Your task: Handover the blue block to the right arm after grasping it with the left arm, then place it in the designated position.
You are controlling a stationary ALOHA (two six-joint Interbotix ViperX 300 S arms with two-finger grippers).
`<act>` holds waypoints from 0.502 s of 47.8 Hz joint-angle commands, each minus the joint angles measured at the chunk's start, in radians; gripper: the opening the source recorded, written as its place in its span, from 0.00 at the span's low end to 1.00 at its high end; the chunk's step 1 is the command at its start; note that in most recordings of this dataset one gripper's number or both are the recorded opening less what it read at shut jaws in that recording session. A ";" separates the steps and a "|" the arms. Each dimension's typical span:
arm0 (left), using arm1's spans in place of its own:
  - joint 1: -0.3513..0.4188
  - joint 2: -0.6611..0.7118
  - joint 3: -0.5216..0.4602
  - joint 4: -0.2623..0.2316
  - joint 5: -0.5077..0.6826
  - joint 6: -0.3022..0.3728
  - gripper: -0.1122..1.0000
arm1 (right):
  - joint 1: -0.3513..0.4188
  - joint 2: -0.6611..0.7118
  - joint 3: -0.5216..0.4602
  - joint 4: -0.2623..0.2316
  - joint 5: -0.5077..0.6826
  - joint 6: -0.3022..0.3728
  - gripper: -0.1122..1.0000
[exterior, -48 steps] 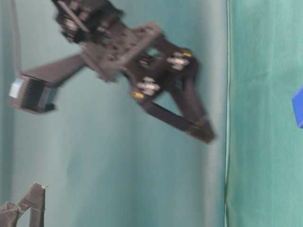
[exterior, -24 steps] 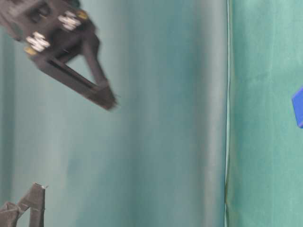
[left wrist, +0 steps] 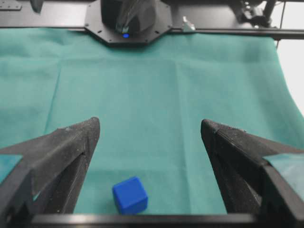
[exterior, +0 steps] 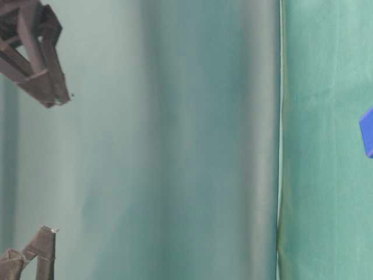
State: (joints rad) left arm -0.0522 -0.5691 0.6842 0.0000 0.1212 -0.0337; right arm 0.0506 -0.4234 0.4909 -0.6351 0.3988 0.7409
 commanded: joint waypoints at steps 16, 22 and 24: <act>-0.003 -0.006 -0.017 0.003 -0.005 0.000 1.00 | 0.003 -0.026 -0.003 -0.008 -0.018 -0.002 0.94; -0.003 -0.006 -0.017 0.003 -0.005 0.000 1.00 | 0.005 -0.026 -0.003 -0.008 -0.021 -0.002 0.94; -0.003 -0.006 -0.017 0.003 -0.005 0.000 1.00 | 0.003 -0.026 -0.002 -0.006 -0.025 -0.002 0.94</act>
State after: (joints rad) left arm -0.0506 -0.5691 0.6842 0.0000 0.1212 -0.0337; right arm 0.0522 -0.4341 0.5016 -0.6366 0.3850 0.7409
